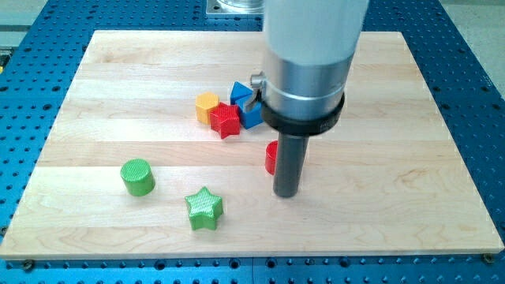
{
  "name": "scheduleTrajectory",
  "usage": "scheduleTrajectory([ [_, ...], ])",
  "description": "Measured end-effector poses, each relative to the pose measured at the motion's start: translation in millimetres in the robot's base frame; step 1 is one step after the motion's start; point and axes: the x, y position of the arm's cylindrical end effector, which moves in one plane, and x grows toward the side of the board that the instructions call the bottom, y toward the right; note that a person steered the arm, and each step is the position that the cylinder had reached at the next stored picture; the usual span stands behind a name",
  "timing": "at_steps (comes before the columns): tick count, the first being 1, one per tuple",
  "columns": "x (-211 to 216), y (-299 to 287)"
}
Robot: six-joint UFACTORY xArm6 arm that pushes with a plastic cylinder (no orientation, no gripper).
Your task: Push the triangle diagonally to the heart
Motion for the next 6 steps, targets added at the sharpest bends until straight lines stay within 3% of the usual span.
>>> scheduleTrajectory([
  [1,-24,-16],
  [2,-27,28],
  [3,-126,44],
  [4,-211,-42],
  [5,-213,-121],
  [6,-182,-93],
])
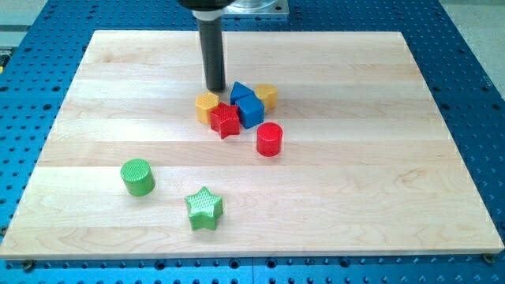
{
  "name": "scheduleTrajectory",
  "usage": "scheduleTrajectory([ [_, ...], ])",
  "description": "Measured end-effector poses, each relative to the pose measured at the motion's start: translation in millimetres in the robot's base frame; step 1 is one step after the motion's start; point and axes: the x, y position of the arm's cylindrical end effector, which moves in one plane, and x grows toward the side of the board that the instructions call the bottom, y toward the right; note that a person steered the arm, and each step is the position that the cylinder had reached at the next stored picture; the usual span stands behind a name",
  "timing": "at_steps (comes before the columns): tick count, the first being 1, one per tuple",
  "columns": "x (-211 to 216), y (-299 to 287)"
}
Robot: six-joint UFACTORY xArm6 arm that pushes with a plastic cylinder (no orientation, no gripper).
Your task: Push the triangle diagonally to the heart
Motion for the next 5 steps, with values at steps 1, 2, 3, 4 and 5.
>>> scheduleTrajectory([
  [1,40,34],
  [2,60,62],
  [3,65,84],
  [4,95,93],
  [5,145,142],
])
